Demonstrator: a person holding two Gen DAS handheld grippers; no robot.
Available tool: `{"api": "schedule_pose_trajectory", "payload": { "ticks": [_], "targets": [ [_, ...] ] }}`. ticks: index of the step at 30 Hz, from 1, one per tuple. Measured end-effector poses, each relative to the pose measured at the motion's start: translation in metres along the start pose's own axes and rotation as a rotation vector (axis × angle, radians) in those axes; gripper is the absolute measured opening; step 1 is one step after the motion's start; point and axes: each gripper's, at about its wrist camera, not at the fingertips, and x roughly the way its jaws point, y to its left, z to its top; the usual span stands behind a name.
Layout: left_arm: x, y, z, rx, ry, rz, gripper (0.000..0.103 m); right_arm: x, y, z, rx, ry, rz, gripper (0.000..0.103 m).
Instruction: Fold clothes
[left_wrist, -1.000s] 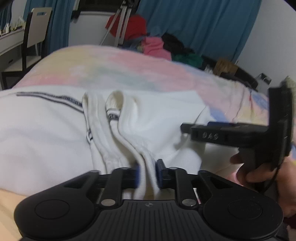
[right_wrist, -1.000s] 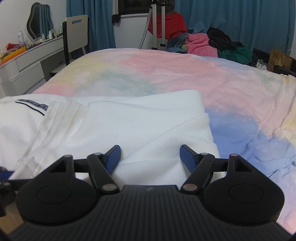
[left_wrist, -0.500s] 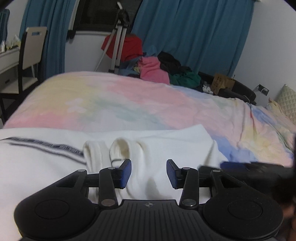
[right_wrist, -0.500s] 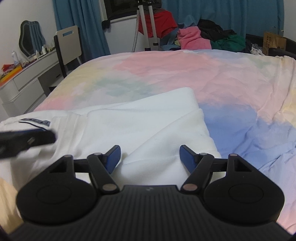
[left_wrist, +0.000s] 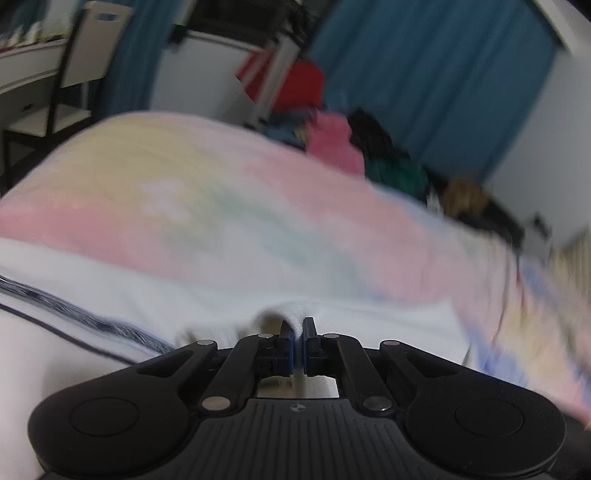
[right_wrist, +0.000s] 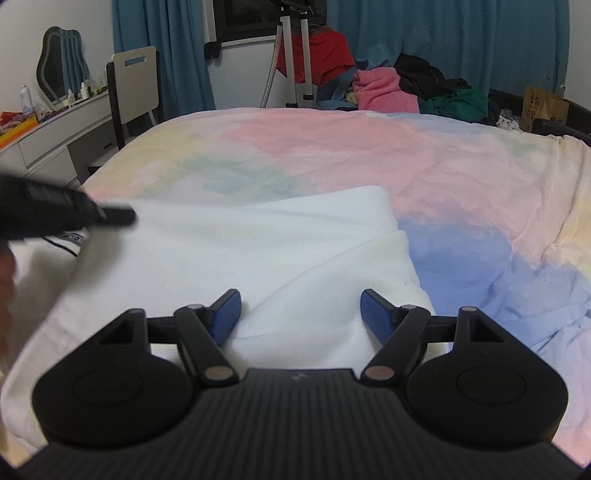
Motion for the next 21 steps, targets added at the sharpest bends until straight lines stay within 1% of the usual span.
{"api": "schedule_pose_trajectory", "payload": {
  "ticks": [2,3,5,7,8,10,12,13,14,16,18,19,21],
  "targets": [
    [-0.005,0.005,0.008,-0.024,-0.011,-0.013,0.004,0.001,0.001,0.0,-0.009,-0.006,0.003,0.075],
    [-0.002,0.005,0.007,-0.005,-0.003,-0.005,0.004,0.002,0.002,-0.001,-0.015,-0.005,0.002,0.074],
    [0.011,0.004,-0.002,0.033,0.027,0.031,0.004,0.006,0.003,-0.004,-0.029,0.005,-0.005,0.074],
    [0.027,0.007,-0.013,0.042,0.075,0.049,0.005,0.008,0.004,-0.006,-0.039,0.006,-0.011,0.074],
    [0.031,0.008,-0.017,0.055,0.076,0.055,0.005,0.008,0.003,-0.007,-0.038,0.006,-0.01,0.074],
    [0.026,0.003,-0.018,0.079,0.059,0.067,0.009,0.008,0.001,-0.006,-0.029,0.002,-0.006,0.074],
    [0.017,-0.001,-0.018,0.092,0.04,0.082,0.02,0.006,-0.003,-0.005,-0.01,-0.002,-0.003,0.073],
    [0.009,-0.002,-0.019,0.086,0.029,0.089,0.022,0.005,-0.004,-0.004,0.002,-0.004,0.0,0.072],
    [-0.002,-0.001,-0.02,0.062,0.018,0.095,0.024,0.004,-0.006,-0.003,0.015,-0.006,0.004,0.072],
    [-0.026,0.001,-0.024,0.012,0.001,0.1,0.033,0.001,-0.012,-0.001,0.045,-0.008,0.013,0.072],
    [-0.054,0.001,-0.03,-0.037,-0.004,0.126,0.055,-0.003,-0.016,0.001,0.073,-0.013,0.02,0.072],
    [-0.068,0.002,-0.033,-0.061,-0.006,0.145,0.059,-0.006,-0.018,0.001,0.081,-0.016,0.021,0.072],
    [-0.099,0.009,-0.038,-0.09,-0.008,0.184,0.072,-0.012,-0.021,0.001,0.095,-0.021,0.024,0.072]
  ]
}}
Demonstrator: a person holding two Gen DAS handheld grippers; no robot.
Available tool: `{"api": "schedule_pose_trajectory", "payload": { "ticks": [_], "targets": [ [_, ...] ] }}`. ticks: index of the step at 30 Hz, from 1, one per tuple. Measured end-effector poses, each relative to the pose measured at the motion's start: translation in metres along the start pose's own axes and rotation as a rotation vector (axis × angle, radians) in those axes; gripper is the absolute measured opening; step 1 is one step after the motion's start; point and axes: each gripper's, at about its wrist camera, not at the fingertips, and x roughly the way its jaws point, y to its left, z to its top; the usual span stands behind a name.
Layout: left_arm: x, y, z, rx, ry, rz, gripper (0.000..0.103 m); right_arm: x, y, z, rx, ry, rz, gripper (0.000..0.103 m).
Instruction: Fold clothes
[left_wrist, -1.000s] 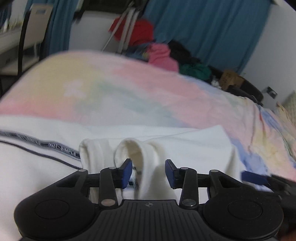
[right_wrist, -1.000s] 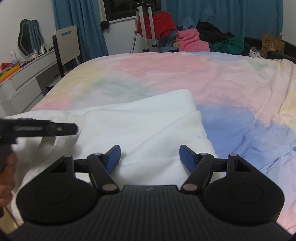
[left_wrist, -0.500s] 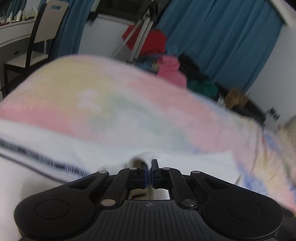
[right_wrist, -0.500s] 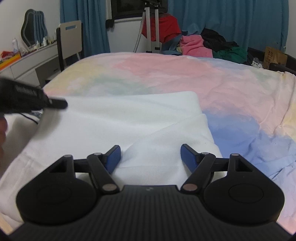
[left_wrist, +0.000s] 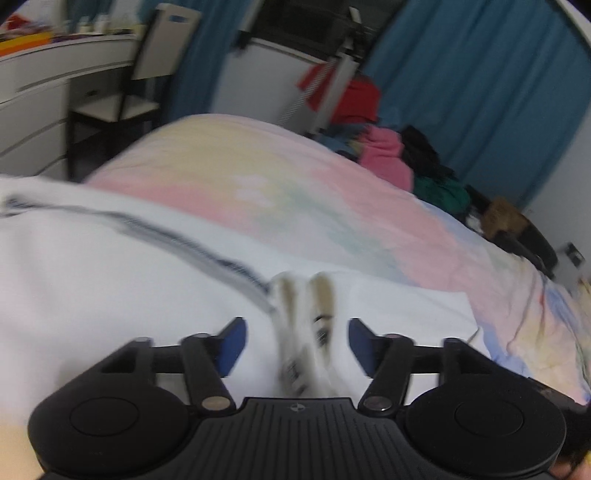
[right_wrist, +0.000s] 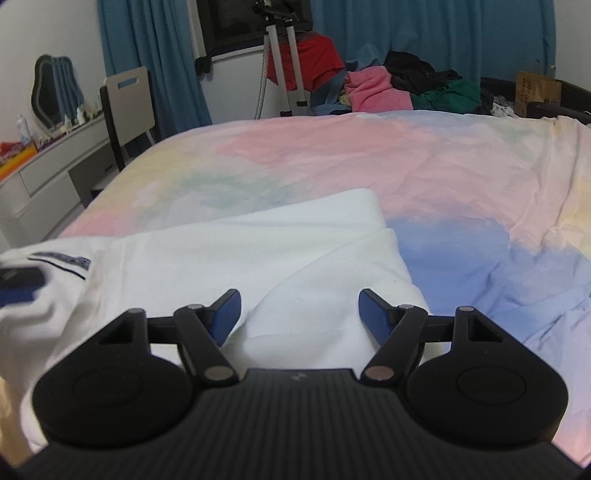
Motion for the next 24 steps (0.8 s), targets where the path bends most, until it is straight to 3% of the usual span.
{"api": "schedule_pose_trajectory", "payload": {
  "ticks": [2,6,10,13,16,18,21,24],
  "targets": [
    [-0.026,0.017,-0.005,-0.053,-0.001,0.023,0.083,-0.008,-0.001,-0.001,0.001,-0.011,0.002,0.072],
    [-0.064,0.06,-0.012,-0.203,0.026,0.059,0.087,-0.025,-0.003,-0.004,0.009,-0.021,0.015,0.072],
    [-0.057,0.107,-0.016,-0.397,0.099,0.089,0.087,-0.036,-0.003,-0.005,-0.001,-0.024,0.02,0.072],
    [-0.043,0.143,-0.021,-0.589,0.124,0.055,0.083,-0.038,-0.002,-0.007,-0.004,-0.019,0.021,0.072],
    [-0.036,0.171,-0.019,-0.734,0.074,0.069,0.081,-0.037,-0.002,-0.007,-0.003,-0.014,0.023,0.072],
    [-0.035,0.189,-0.017,-0.829,0.02,0.091,0.073,-0.035,-0.001,-0.007,-0.005,-0.013,0.022,0.072],
    [-0.036,0.216,-0.01,-0.895,-0.073,0.147,0.064,-0.035,0.003,-0.008,-0.015,-0.01,0.031,0.072],
    [-0.033,0.233,-0.008,-0.915,-0.118,0.163,0.055,-0.036,0.009,-0.009,-0.031,-0.007,0.05,0.072]
  ]
}}
